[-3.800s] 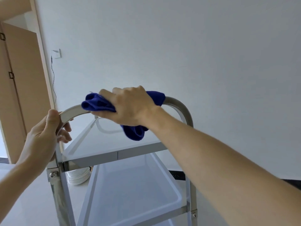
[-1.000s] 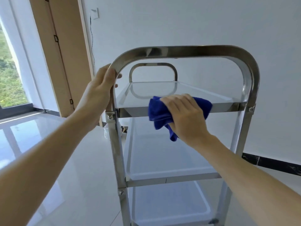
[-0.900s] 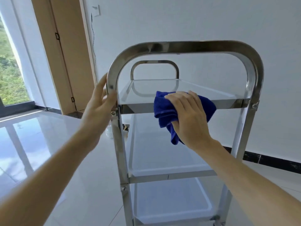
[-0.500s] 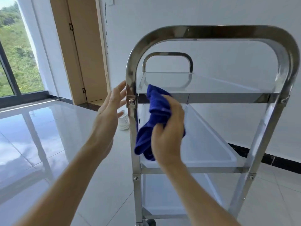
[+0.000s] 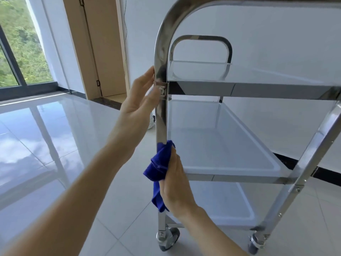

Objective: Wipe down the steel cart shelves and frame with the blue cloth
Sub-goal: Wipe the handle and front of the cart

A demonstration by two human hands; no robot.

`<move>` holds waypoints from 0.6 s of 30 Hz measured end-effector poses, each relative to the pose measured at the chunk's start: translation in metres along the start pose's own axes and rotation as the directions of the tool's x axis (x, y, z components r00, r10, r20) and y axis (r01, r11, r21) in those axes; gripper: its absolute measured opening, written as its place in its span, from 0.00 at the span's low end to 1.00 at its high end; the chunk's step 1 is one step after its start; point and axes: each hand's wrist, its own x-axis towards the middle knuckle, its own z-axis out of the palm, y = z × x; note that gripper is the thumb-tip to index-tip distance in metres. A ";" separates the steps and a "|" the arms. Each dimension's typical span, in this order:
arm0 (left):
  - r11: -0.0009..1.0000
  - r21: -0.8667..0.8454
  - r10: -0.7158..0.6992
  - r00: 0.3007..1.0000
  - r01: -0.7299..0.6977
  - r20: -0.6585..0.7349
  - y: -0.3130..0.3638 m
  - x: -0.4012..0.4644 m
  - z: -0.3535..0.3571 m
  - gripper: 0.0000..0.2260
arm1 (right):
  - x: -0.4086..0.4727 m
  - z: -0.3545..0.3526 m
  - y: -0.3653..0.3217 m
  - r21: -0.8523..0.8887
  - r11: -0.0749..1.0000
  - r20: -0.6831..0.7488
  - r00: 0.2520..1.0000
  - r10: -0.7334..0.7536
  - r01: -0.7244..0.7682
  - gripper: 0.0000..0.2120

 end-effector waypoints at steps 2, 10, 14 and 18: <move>0.999 0.023 0.035 0.999 -0.036 0.021 -0.003 -0.003 0.003 0.22 | 0.004 -0.021 0.004 -0.077 0.997 0.092 0.996 -0.005 0.012 0.26; 0.998 0.025 0.055 0.991 -0.052 -0.121 -0.020 -0.006 0.022 0.27 | 0.037 -0.092 -0.005 -0.046 0.998 -0.255 0.966 0.040 -0.054 0.12; 0.998 0.035 0.050 0.982 -0.044 -0.183 -0.025 -0.008 0.027 0.29 | 0.024 -0.071 0.008 -0.557 0.815 0.143 0.985 -0.099 0.163 0.14; 0.996 0.088 0.028 0.987 -0.013 -0.161 -0.028 -0.013 0.030 0.32 | 0.007 -0.057 0.041 -0.808 0.499 0.418 0.902 0.112 0.313 0.40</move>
